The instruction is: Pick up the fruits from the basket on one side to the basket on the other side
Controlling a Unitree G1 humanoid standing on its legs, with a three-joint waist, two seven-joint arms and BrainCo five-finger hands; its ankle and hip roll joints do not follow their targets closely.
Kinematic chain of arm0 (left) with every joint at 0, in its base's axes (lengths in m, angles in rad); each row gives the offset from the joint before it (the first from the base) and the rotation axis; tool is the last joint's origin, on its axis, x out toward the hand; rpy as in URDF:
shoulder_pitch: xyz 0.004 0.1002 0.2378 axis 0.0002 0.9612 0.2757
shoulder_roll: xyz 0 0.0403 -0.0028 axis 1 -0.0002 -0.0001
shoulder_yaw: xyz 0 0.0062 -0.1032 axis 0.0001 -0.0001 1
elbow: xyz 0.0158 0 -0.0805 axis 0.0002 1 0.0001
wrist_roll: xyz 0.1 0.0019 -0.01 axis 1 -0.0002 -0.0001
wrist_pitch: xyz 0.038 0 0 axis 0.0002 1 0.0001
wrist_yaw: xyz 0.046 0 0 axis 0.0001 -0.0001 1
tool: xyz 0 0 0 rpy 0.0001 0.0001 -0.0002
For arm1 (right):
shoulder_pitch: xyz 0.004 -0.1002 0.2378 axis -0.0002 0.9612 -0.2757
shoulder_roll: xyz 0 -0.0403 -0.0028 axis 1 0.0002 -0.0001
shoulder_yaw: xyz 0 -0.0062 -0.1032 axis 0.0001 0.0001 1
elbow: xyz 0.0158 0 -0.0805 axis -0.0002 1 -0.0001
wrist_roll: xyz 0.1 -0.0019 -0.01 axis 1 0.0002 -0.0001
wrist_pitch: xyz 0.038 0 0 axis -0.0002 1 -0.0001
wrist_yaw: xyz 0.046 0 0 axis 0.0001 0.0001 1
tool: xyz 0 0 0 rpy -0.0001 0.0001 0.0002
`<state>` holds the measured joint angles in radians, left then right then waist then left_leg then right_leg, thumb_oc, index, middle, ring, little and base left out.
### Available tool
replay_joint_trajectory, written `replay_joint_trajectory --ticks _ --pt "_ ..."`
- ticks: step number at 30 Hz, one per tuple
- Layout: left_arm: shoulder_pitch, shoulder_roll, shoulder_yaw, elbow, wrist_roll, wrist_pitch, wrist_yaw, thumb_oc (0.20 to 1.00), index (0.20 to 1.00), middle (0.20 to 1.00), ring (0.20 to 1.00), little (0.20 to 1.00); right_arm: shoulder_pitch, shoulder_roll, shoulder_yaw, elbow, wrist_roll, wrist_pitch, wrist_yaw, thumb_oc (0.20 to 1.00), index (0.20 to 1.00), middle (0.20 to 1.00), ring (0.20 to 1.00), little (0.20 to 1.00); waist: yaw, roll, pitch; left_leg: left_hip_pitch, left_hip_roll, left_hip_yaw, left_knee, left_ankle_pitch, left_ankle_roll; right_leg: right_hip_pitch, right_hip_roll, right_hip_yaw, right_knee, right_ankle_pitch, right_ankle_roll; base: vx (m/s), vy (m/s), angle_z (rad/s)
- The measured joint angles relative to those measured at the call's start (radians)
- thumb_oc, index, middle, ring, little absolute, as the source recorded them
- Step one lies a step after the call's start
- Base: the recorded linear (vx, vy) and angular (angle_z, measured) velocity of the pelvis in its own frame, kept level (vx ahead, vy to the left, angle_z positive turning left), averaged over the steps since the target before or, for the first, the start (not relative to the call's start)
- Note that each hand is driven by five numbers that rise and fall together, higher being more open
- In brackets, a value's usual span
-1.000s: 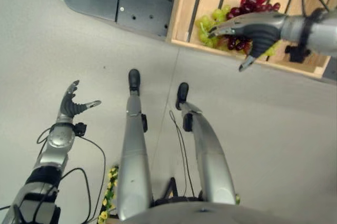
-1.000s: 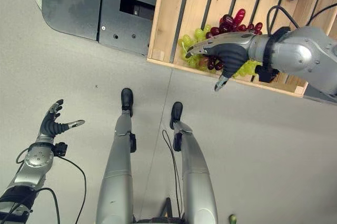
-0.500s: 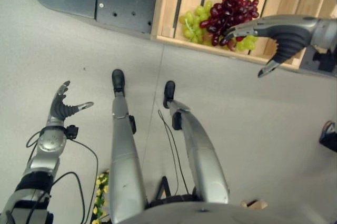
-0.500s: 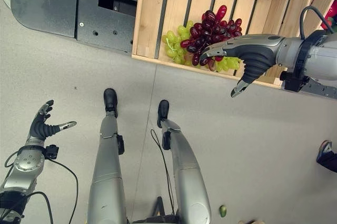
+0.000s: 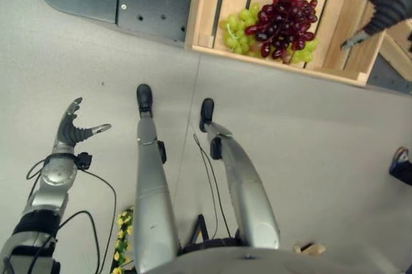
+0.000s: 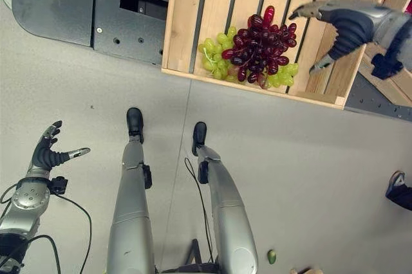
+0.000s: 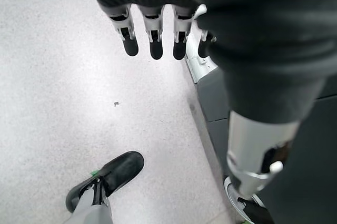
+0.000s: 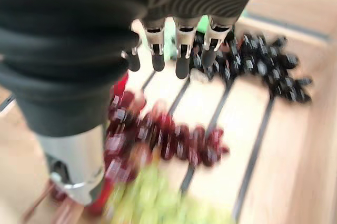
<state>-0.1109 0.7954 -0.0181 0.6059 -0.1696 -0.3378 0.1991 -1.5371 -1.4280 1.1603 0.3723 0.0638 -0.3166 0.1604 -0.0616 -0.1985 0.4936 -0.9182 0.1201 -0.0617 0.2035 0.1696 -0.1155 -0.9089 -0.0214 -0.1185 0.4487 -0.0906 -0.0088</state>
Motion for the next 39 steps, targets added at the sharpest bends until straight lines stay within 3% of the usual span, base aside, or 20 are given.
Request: replay_joint_trajectory --ticks 2,6,19,29,39 --pt "0.001 0.007 -0.003 0.011 0.000 0.001 0.001 1.000 1.000 1.000 1.000 1.000 -0.095 0.040 0.083 0.028 -0.036 -0.004 -0.020 1.000 1.000 1.000 1.000 1.000 0.007 0.000 0.000 -0.002 0.000 0.003 -0.001 0.000 0.000 -0.004 0.000 0.001 0.001 0.000 0.000 0.00 -0.003 -0.02" --pt "-0.002 0.012 -0.004 0.004 0.000 0.000 0.006 1.000 1.000 1.000 1.000 1.000 -0.141 0.073 0.109 0.067 -0.064 -0.004 -0.047 1.000 1.000 1.000 1.000 1.000 0.025 0.001 0.000 -0.003 -0.002 0.003 -0.005 0.000 0.000 -0.006 -0.002 0.001 -0.002 0.000 0.000 0.00 0.000 0.00" --pt "-0.035 0.020 -0.018 0.011 0.000 0.001 0.023 1.000 1.000 1.000 1.000 1.000 -0.053 0.165 0.036 0.088 -0.140 0.000 -0.056 1.000 1.000 1.000 1.000 1.000 0.056 0.011 0.007 -0.048 -0.005 0.002 0.002 0.000 0.000 -0.052 -0.006 0.000 0.007 0.000 0.000 0.00 -0.001 -0.01" --pt "-0.049 0.029 -0.040 0.014 0.000 0.001 0.026 1.000 1.000 1.000 1.000 1.000 -0.059 0.173 0.028 0.112 -0.139 0.000 -0.051 1.000 1.000 1.000 1.000 1.000 0.058 0.011 0.008 -0.072 -0.007 0.001 0.015 0.000 0.000 -0.078 -0.010 0.000 0.024 -0.002 0.000 0.00 0.000 0.00" --pt "-0.055 0.032 -0.041 0.033 0.000 0.003 0.023 1.000 1.000 1.000 1.000 1.000 -0.091 0.162 0.118 0.101 -0.109 0.013 0.055 1.000 1.000 1.000 1.000 1.000 0.076 0.011 0.008 -0.074 -0.009 0.002 0.018 0.001 0.001 -0.085 -0.014 0.000 0.035 -0.002 0.001 0.00 0.000 0.00"
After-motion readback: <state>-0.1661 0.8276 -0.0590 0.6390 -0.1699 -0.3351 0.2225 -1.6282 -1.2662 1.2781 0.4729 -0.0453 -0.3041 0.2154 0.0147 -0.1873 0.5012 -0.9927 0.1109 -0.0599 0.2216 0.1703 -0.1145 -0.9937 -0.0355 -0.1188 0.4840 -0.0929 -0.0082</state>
